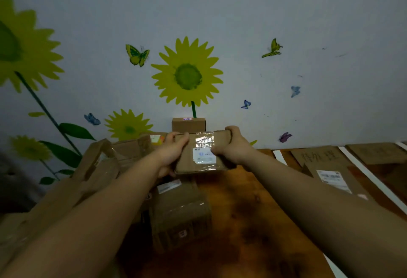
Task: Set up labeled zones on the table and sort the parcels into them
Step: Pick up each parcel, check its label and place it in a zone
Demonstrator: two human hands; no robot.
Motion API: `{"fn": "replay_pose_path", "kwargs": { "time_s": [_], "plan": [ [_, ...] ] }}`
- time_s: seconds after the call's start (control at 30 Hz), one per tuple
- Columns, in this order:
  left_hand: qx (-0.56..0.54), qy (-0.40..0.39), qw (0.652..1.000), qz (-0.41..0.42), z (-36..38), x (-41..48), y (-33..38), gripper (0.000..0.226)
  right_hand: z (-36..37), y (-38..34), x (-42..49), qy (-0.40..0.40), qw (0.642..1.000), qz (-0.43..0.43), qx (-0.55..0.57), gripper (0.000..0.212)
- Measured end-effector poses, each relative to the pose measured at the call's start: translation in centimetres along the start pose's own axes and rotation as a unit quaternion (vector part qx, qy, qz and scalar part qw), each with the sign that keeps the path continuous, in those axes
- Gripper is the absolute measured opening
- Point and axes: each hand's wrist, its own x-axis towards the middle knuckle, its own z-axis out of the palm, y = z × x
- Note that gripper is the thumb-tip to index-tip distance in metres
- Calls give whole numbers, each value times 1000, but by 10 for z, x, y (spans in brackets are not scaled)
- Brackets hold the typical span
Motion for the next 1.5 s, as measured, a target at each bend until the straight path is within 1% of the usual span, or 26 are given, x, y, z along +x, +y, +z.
{"fn": "replay_pose_path", "kwargs": {
  "time_s": [0.1, 0.17, 0.23, 0.27, 0.3, 0.37, 0.4, 0.43, 0.5, 0.53, 0.63, 0.67, 0.73, 0.8, 0.83, 0.9, 0.93, 0.97, 1.0, 1.03, 1.07, 1.13, 1.2, 1.3, 1.4, 1.5],
  "plan": [
    [-62, 13, 998, 19, 2, -27, -2, 35, 1, -7, -32, 60, 997, -21, 43, 54],
    [-79, 21, 996, 43, 4, -43, -7, 32, 3, -8, -55, 109, 991, -30, 65, 36],
    [-81, 39, 993, 76, 5, -64, -12, 25, 6, -6, -78, 150, 985, -38, 76, 25],
    [-89, 41, 991, 90, 4, -73, -15, 30, 7, -5, -89, 162, 983, -38, 74, 24],
    [-100, 35, 989, 101, 3, -82, -19, 42, 8, -3, -101, 166, 983, -38, 74, 28],
    [-113, 14, 986, 119, 2, -100, -25, 65, 7, 0, -124, 163, 983, -39, 76, 53],
    [-107, 3, 986, 128, 2, -108, -28, 70, 6, 0, -136, 160, 983, -40, 76, 66],
    [-100, -8, 985, 137, 2, -116, -31, 70, 4, 1, -146, 162, 983, -41, 73, 76],
    [-81, -20, 984, 157, 4, -132, -35, 67, -3, 2, -168, 162, 983, -50, 70, 86],
    [-79, -21, 982, 169, 7, -140, -36, 68, -6, 2, -180, 162, 983, -57, 69, 85],
    [-102, -17, 973, 205, 17, -163, -36, 73, -17, 7, -207, 167, 981, -84, 53, 66],
    [-114, -22, 970, 212, 20, -170, -35, 71, -20, 9, -215, 168, 980, -89, 56, 66],
    [-131, -38, 967, 216, 25, -182, -32, 59, -27, 13, -228, 161, 978, -94, 98, 76],
    [-137, -45, 969, 202, 32, -195, -29, 47, -37, 17, -241, 158, 974, -96, 128, 74],
    [-154, -49, 968, 191, 37, -203, -27, 47, -43, 19, -248, 156, 975, -95, 129, 68],
    [-190, -57, 964, 175, 53, -216, -24, 53, -60, 26, -262, 149, 975, -99, 133, 57],
    [-193, -60, 963, 177, 62, -222, -23, 58, -70, 30, -267, 147, 974, -103, 138, 56],
    [-194, -66, 962, 182, 71, -228, -22, 61, -81, 36, -273, 144, 974, -104, 140, 61],
    [-192, -76, 961, 186, 82, -235, -21, 60, -92, 43, -281, 139, 975, -106, 137, 71],
    [-188, -88, 960, 189, 95, -242, -20, 55, -103, 49, -290, 134, 976, -110, 128, 81],
    [-187, -99, 958, 193, 108, -248, -19, 50, -113, 56, -298, 130, 978, -114, 117, 86],
    [-192, -105, 956, 197, 138, -262, -17, 45, -132, 75, -314, 138, 977, -112, 120, 80],
    [-173, -106, 958, 202, 170, -275, -19, 53, -151, 98, -327, 144, 971, -105, 160, 71],
    [-125, -103, 965, 208, 214, -290, -25, 63, -179, 130, -350, 145, 969, -100, 173, 61],
    [-98, -121, 969, 193, 254, -299, -27, 67, -206, 160, -370, 163, 970, -88, 160, 64],
    [-74, -162, 970, 164, 296, -307, -30, 74, -230, 191, -383, 198, 967, -67, 143, 65]
  ]
}}
